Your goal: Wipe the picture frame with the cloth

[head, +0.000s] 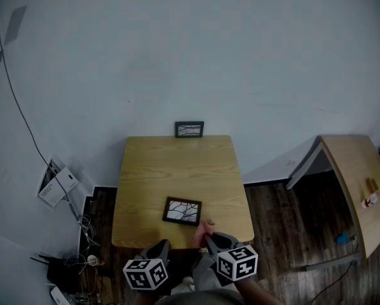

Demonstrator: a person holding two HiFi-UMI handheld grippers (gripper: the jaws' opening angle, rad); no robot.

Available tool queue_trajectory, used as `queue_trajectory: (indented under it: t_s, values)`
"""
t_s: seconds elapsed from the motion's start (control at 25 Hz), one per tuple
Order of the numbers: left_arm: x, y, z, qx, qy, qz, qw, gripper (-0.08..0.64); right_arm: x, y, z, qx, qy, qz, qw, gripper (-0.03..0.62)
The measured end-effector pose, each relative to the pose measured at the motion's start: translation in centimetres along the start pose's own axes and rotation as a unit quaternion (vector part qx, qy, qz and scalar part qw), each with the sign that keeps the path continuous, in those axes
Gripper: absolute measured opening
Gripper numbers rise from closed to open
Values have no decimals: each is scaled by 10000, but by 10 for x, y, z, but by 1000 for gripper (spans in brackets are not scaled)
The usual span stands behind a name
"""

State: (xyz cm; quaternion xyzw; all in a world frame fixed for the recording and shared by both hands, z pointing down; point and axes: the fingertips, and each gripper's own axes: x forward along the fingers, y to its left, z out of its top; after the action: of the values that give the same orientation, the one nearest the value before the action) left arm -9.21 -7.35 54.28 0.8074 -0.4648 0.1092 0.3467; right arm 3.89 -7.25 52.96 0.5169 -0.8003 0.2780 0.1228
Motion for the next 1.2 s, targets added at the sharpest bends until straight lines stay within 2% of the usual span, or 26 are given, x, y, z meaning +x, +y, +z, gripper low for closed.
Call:
queue_trajectory:
  t_s: [0.6,1.2]
  values:
    - [-1,-5,5,30,-70,-47,10000,9,-10,7,10,-268,-127,112,9995,15]
    - [-2,-8,7,-13,-117,-76,9999,9,-11,11,16,-290,-235,192,9991,15]
